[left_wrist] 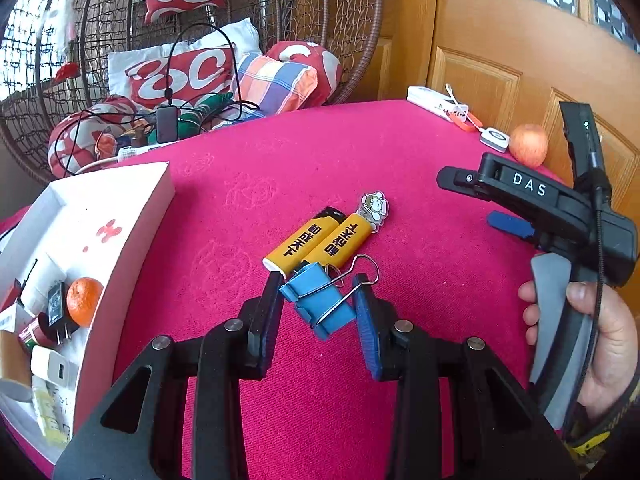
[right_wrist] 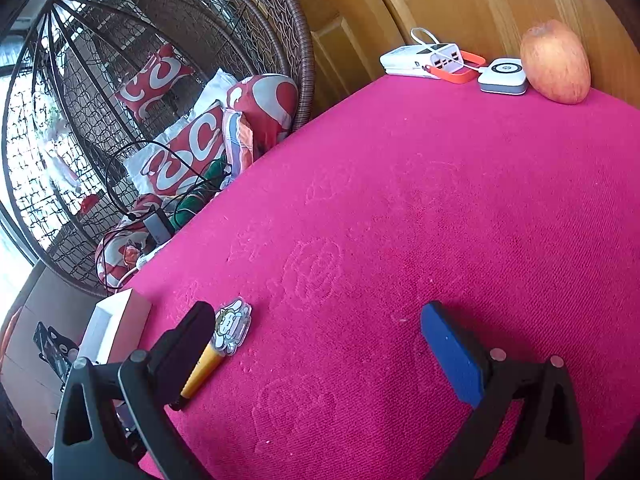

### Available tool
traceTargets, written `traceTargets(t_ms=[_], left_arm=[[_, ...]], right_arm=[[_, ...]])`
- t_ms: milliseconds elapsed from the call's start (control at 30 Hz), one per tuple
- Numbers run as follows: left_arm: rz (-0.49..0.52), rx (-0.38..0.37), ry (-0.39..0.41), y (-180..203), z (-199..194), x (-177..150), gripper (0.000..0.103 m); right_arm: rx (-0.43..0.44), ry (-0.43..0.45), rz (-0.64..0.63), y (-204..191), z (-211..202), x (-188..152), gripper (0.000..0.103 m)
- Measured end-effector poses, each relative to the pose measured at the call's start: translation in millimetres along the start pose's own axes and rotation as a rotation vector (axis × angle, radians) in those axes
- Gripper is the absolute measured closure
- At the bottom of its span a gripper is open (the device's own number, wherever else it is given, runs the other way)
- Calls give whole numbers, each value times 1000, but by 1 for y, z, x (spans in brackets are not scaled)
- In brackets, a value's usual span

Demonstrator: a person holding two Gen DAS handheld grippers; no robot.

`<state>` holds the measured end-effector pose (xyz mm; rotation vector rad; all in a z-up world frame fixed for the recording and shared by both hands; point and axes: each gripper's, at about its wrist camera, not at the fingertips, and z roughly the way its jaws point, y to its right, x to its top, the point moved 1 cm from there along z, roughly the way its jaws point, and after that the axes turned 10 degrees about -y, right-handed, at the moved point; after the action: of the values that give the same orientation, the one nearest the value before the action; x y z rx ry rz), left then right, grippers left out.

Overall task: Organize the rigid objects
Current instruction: 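Lower the left gripper onto the blue binder clip and close, then grasp a yellow lighter with the right gripper while the left holds the blue clip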

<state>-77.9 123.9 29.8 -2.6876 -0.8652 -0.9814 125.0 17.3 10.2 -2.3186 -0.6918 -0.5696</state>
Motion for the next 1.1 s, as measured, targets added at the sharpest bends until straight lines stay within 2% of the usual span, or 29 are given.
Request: traceTargets(t_ms=[533, 800, 867, 967, 1100], left_arm=[[-108, -38, 72, -38, -35, -3, 69], [-209, -25, 107, -76, -52, -5, 69], [-221, -22, 113, -82, -55, -5, 69], [-230, -21, 117, -86, -57, -6, 69], [-237, -23, 120, -90, -57, -7, 69]], right_arm=[[-55, -9, -35, -8, 1, -1, 0], [9, -112, -358, -70, 6, -27, 0], [-3, -151, -396, -79, 10, -33, 0], [41, -223, -437, -86, 20, -41, 0], [73, -258, -515, -95, 24, -52, 0]])
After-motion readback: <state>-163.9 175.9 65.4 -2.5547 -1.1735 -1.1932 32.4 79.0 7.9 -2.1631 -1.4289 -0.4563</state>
